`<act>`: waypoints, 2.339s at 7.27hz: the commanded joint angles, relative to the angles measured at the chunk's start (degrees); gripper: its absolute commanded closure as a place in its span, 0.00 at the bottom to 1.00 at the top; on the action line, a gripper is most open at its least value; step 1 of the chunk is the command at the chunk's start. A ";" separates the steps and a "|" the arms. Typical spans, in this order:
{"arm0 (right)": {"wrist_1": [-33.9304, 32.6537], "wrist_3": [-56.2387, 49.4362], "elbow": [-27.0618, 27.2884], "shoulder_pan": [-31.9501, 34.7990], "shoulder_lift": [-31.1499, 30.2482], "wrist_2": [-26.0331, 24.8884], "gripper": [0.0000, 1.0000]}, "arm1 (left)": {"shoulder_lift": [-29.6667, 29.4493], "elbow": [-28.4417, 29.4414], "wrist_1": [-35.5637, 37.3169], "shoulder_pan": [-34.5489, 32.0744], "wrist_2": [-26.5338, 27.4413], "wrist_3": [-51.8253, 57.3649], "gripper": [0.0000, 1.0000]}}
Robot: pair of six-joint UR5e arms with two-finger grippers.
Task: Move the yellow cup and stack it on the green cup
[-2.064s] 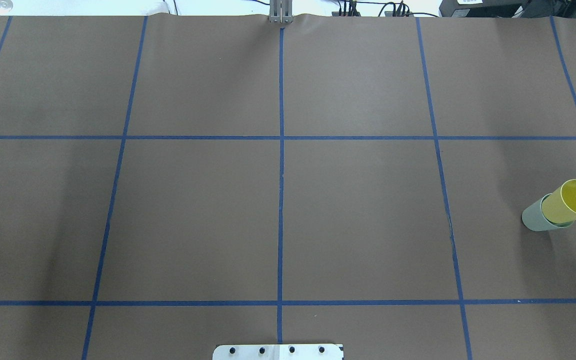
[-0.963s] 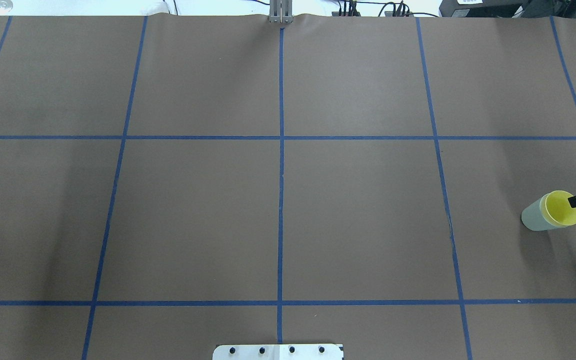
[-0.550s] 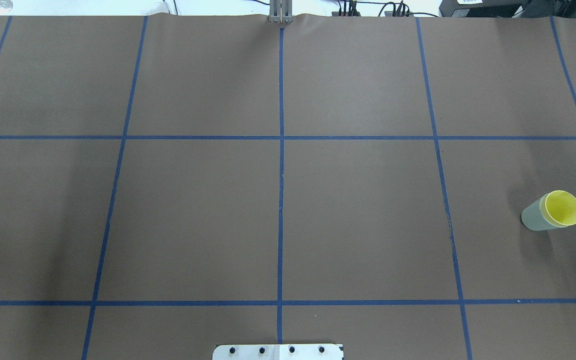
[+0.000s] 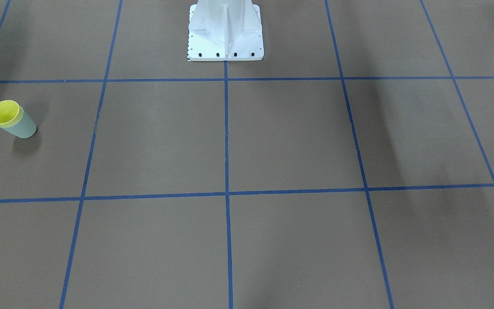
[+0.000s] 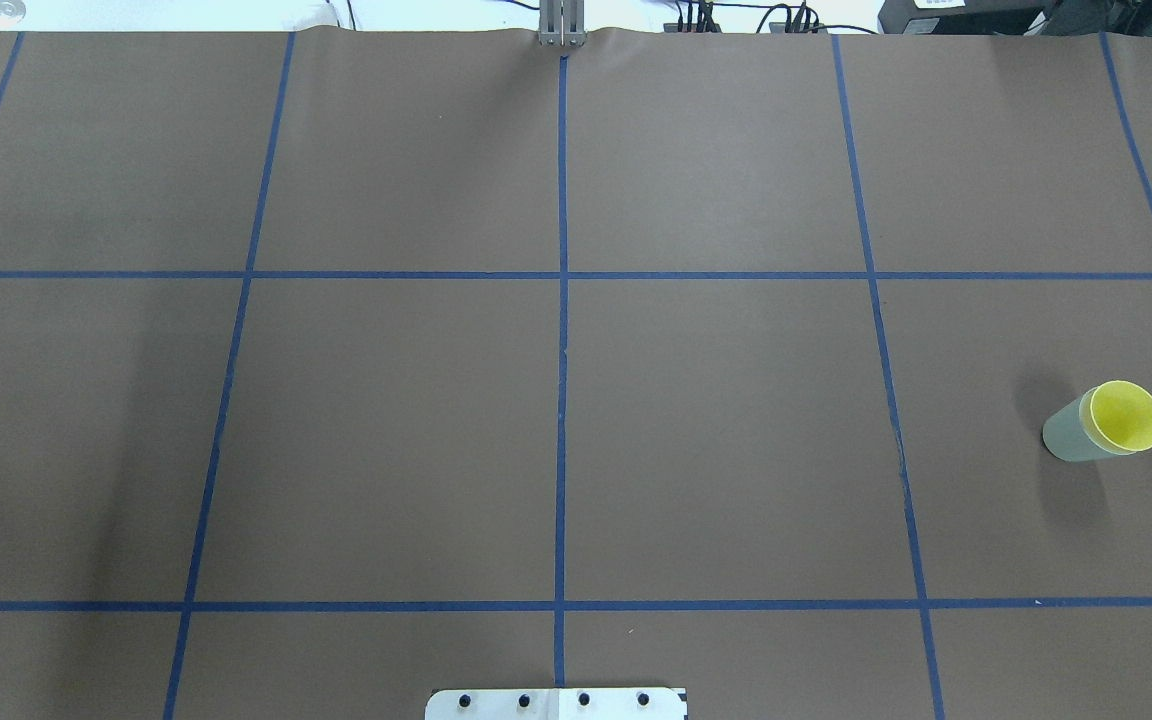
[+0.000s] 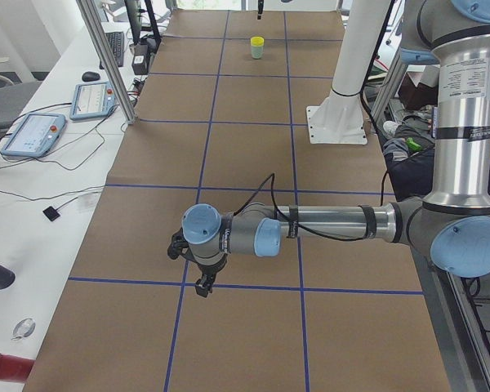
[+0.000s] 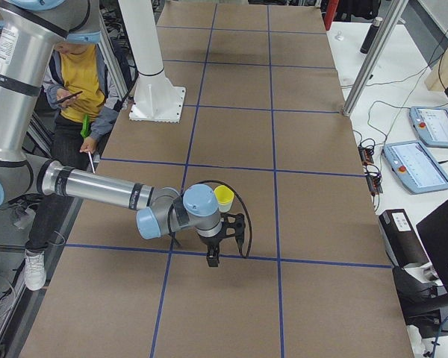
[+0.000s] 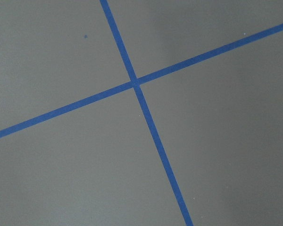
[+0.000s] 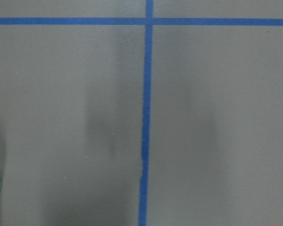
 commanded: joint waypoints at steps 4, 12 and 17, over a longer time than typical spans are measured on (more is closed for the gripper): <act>-22.34 -7.97 11.60 4.56 1.94 2.85 0.00 | 0.63 0.02 -0.30 0.04 0.01 0.03 0.00; -26.60 -20.03 9.00 8.34 2.03 -3.74 0.00 | 1.24 -0.07 -0.48 0.04 0.01 0.21 0.00; -26.69 -19.77 8.29 8.34 2.03 -3.74 0.00 | 2.29 -0.07 -0.39 -0.31 1.15 0.38 0.00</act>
